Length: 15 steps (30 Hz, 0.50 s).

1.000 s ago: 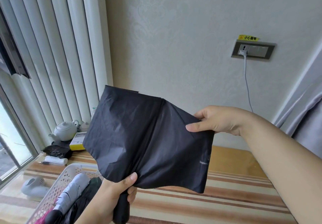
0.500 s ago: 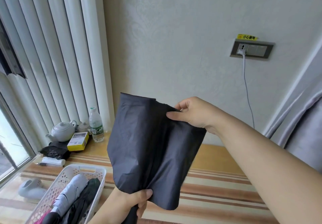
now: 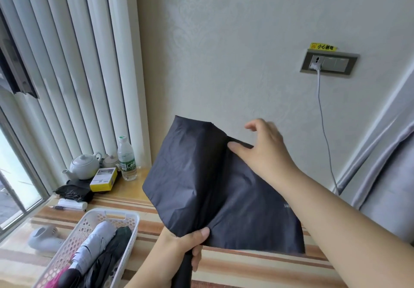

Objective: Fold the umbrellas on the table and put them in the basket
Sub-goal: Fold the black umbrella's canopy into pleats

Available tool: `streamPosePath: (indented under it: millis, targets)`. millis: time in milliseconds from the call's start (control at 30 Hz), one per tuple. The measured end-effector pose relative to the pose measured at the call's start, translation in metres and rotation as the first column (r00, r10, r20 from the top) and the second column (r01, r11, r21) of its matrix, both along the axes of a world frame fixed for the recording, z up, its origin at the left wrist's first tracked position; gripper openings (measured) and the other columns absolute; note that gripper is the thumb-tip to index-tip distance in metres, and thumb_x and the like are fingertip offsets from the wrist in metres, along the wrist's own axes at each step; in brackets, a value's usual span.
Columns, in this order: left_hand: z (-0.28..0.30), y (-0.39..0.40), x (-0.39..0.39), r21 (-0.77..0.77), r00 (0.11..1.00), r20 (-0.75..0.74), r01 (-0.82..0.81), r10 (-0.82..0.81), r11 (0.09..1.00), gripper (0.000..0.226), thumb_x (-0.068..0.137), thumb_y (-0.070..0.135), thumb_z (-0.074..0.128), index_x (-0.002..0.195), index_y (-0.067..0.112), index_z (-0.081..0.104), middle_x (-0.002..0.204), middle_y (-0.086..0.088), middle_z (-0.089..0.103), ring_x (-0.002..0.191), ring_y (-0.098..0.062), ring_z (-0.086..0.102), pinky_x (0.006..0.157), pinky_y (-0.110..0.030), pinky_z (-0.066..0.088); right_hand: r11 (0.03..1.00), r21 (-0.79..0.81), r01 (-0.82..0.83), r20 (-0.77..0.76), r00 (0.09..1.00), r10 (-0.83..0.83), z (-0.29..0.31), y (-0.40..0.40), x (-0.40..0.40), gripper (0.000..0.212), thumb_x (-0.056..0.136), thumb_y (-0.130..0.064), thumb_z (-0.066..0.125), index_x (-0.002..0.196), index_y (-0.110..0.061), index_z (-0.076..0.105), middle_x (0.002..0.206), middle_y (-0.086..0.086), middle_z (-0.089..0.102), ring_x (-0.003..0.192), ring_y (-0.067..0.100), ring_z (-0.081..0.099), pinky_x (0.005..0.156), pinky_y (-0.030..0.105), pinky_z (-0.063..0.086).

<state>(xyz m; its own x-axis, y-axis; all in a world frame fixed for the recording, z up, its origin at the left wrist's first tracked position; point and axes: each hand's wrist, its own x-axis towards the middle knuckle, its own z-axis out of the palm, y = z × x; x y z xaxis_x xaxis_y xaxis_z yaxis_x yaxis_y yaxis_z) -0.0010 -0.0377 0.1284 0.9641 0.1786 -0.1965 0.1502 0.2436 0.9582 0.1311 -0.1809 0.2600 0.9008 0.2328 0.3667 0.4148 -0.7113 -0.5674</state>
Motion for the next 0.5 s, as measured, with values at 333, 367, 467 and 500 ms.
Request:
streamPosePath:
  millis: [333, 367, 467, 500]
  targets:
    - [-0.004, -0.030, 0.016, 0.341, 0.998, -0.013, -0.050, 0.058, 0.939, 0.020, 0.080, 0.012, 0.068, 0.085, -0.002, 0.055, 0.050, -0.012, 0.052, 0.035, -0.016, 0.048, 0.043, -0.022, 0.039, 0.994, 0.107, 0.013, -0.603, 0.796, 0.055, -0.059, 0.029, -0.051, 0.082, 0.076, -0.063, 0.067, 0.134, -0.014, 0.035, 0.129, 0.000, 0.056, 0.115, 0.023, 0.057, 0.090, 0.034, 0.047]
    - [-0.005, -0.033, 0.016, 0.372, 0.997, -0.028, -0.052, 0.067, 0.927, 0.025, 0.079, 0.015, 0.068, 0.088, -0.001, 0.052, 0.056, -0.013, 0.054, 0.037, -0.016, 0.050, 0.043, -0.024, 0.041, 0.973, 0.223, 0.067, -0.605, 0.792, 0.084, -0.070, 0.031, -0.051, 0.082, 0.072, -0.057, 0.073, 0.133, -0.016, 0.036, 0.129, -0.002, 0.057, 0.114, 0.023, 0.057, 0.094, 0.035, 0.048]
    - [-0.007, -0.034, 0.016, 0.473, 0.993, -0.087, -0.027, 0.077, 0.881, 0.039, 0.074, 0.029, 0.074, 0.088, 0.007, 0.046, 0.072, -0.016, 0.061, 0.056, -0.021, 0.062, 0.054, -0.033, 0.052, 0.880, 0.447, 0.159, -0.565, 0.813, 0.140, -0.093, 0.033, -0.050, 0.075, 0.061, -0.045, 0.080, 0.124, -0.026, 0.045, 0.119, -0.005, 0.063, 0.107, 0.019, 0.061, 0.095, 0.043, 0.051]
    - [-0.008, -0.032, 0.016, 0.509, 0.993, -0.102, 0.009, 0.051, 0.861, 0.043, 0.073, 0.036, 0.075, 0.087, 0.009, 0.045, 0.077, -0.014, 0.063, 0.065, -0.022, 0.063, 0.062, -0.035, 0.054, 0.867, 0.471, 0.163, -0.539, 0.831, 0.136, -0.096, 0.032, -0.049, 0.070, 0.064, -0.039, 0.081, 0.123, -0.027, 0.046, 0.116, -0.006, 0.063, 0.105, 0.018, 0.062, 0.094, 0.044, 0.052]
